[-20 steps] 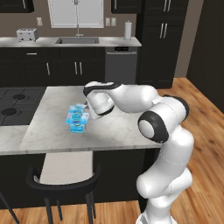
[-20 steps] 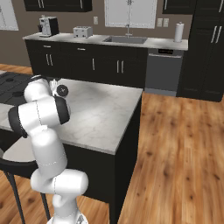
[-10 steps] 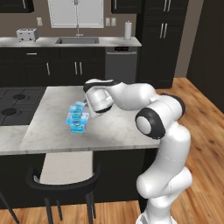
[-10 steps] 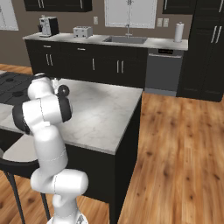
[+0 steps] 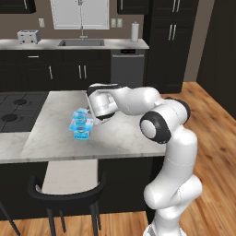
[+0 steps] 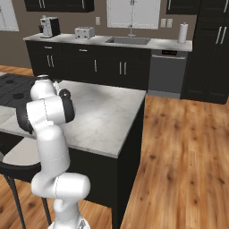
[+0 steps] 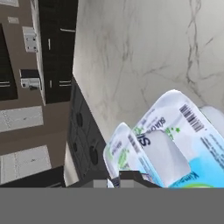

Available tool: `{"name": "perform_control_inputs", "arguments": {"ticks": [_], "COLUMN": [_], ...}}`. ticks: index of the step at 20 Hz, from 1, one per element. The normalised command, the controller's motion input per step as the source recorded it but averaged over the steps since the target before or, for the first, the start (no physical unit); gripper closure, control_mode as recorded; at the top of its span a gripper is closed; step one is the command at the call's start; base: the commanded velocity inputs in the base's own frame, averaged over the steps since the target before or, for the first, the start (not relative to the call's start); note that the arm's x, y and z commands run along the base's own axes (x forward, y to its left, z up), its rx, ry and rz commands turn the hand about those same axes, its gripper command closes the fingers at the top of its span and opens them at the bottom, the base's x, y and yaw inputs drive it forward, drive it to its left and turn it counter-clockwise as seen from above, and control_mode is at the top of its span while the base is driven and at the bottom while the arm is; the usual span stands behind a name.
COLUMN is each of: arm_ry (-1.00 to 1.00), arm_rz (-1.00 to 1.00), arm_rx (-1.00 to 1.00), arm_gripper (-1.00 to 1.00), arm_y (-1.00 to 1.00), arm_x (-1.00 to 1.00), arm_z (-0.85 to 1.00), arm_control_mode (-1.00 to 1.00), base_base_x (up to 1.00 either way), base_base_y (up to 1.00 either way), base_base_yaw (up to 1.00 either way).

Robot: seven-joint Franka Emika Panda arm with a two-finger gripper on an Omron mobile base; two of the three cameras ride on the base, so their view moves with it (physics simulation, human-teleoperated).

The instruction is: Stack the yogurt containers by placing the smaller containers on top of the larger containers.

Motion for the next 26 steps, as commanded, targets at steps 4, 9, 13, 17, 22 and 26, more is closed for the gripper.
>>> {"name": "perform_control_inputs", "arguments": {"ticks": [4, 9, 13, 17, 22, 26], "arm_ry": [-0.03, -0.03, -0.03, -0.02, -0.03, -0.05], "arm_rz": [0.0, 0.0, 0.0, 0.0, 0.0, 0.0], "arm_rx": [0.0, 0.0, 0.0, 0.0, 0.0, 0.0], "arm_gripper": [1.0, 1.0, 1.0, -1.0, -1.0, -1.0], "arm_y": [0.13, 0.01, 0.0, 0.0, 0.0, -0.01], "arm_x": [0.08, 0.13, 0.04, 0.0, 0.0, 0.0], "arm_z": [-0.19, -0.09, -0.11, -0.14, -0.07, 0.0], "arm_control_mode": [-1.0, -1.0, -1.0, -1.0, -1.0, -1.0], "base_base_x": [0.0, 0.0, 0.0, 0.0, 0.0, 0.0], "base_base_y": [0.0, 0.0, 0.0, 0.0, 0.0, 0.0], "base_base_yaw": [0.0, 0.0, 0.0, 0.0, 0.0, 0.0]}}
